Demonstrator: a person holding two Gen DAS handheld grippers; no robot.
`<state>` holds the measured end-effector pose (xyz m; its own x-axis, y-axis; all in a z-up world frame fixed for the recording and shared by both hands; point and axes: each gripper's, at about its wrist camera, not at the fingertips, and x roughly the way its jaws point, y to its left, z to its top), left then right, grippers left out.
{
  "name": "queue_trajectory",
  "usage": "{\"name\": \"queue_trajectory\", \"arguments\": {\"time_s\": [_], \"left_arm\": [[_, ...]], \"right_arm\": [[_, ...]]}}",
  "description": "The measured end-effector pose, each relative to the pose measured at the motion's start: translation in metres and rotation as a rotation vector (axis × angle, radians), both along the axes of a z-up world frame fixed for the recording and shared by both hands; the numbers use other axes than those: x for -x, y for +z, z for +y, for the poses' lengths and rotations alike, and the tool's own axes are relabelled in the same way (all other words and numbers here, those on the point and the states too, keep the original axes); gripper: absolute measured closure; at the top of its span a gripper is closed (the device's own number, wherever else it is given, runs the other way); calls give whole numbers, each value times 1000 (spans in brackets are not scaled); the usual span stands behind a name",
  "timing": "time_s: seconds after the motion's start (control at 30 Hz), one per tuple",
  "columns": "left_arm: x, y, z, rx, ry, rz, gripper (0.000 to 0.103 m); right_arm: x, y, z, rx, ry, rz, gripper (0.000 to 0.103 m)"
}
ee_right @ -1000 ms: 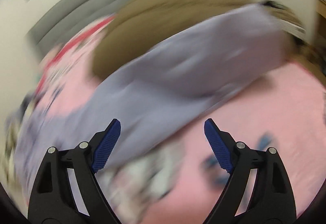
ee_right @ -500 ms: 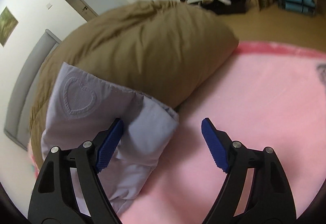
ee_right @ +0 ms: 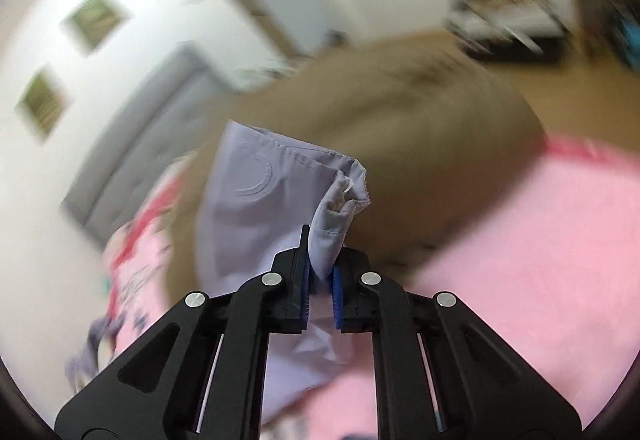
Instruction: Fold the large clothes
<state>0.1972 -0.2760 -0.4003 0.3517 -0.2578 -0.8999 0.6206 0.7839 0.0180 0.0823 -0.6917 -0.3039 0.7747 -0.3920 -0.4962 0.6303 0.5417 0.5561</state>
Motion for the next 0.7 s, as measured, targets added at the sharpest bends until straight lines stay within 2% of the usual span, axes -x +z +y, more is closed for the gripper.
{"name": "queue_trajectory", "arguments": {"time_s": [0.07,0.13,0.2,0.27,0.37,0.43,0.57,0.63,0.7], "left_arm": [[-1,2,1,8,-2,4,42],[-3,6,4,38,3,8,42],[-6,14,11,86,20,8,42],[-9,26,21,125,35,8,42],[-11,44,52,194,76,19,42],[-11,51,84,206,119,28,42],[-10,42,155,120,229,33,42],[-9,37,183,84,267,30,42],[-9,33,219,79,301,38,42]], "right_arm": [[-10,47,44,100,133,-60,95],[-22,79,76,179,254,-78,95],[-41,101,118,233,392,-95,95],[-68,112,164,216,543,-108,96],[-101,114,224,193,700,-115,96],[-130,107,271,187,799,-96,96],[-172,86,376,231,883,-10,96],[-195,78,413,238,938,28,96],[-216,64,469,279,998,96,96]]}}
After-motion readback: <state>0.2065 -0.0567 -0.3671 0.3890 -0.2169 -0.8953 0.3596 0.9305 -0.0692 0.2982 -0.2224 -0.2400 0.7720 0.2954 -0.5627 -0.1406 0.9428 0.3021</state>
